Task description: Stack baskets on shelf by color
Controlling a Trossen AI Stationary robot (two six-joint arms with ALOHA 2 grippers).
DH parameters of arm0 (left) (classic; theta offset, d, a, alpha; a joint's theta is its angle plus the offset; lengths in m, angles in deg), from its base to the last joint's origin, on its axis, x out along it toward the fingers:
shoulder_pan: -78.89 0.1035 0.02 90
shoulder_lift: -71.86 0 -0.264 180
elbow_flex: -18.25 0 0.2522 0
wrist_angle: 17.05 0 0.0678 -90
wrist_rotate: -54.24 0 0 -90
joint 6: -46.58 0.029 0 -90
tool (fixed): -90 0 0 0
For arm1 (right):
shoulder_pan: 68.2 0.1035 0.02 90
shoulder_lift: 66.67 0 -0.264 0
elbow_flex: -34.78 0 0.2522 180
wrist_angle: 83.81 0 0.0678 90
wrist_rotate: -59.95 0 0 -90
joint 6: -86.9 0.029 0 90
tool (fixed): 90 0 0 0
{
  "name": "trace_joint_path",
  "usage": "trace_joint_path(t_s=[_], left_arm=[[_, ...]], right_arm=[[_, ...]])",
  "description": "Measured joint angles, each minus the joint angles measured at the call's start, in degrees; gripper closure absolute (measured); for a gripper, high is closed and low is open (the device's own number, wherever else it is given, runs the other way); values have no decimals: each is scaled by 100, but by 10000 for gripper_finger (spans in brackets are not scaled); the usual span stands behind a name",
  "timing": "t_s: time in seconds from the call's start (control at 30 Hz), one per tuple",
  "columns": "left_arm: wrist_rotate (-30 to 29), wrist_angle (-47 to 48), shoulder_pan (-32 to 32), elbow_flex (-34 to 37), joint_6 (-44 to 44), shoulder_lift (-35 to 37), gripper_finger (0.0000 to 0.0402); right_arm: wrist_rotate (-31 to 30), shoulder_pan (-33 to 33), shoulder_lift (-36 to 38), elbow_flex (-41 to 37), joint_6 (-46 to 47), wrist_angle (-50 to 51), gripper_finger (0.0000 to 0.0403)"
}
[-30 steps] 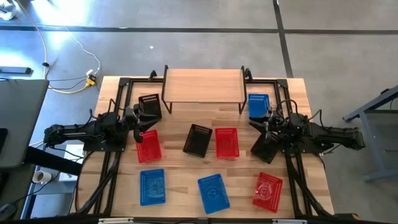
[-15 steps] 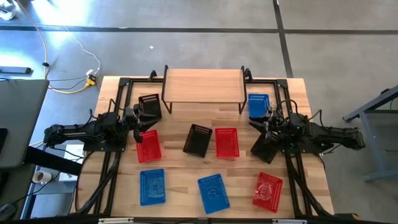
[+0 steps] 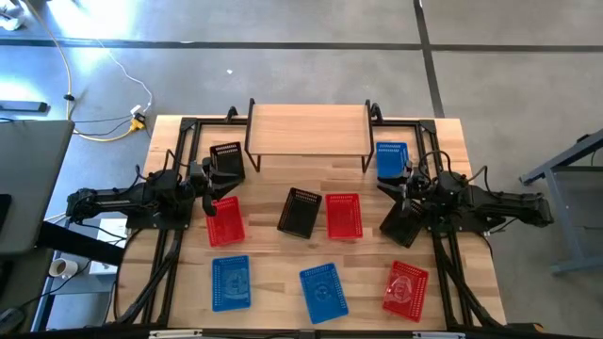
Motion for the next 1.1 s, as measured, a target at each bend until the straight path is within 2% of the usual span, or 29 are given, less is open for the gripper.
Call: trace_joint_path(t_s=[0.3,0.47,0.73,0.9,1.1], left_arm=[[-32,-1,1,0,-7,0,282],[94,8,-3,0,-730,0,282],[-15,-16,-1,0,-2044,1,282],[-27,-52,-1,0,-2554,0,282],[-23,-4,-1,2,-2531,0,276]], right_arm=[[-1,0,-1,0,0,0,289],[1,0,1,0,0,0,289],[0,0,0,1,0,0,289],[-1,0,-1,0,0,0,289],[-1,0,1,2,0,0,289]])
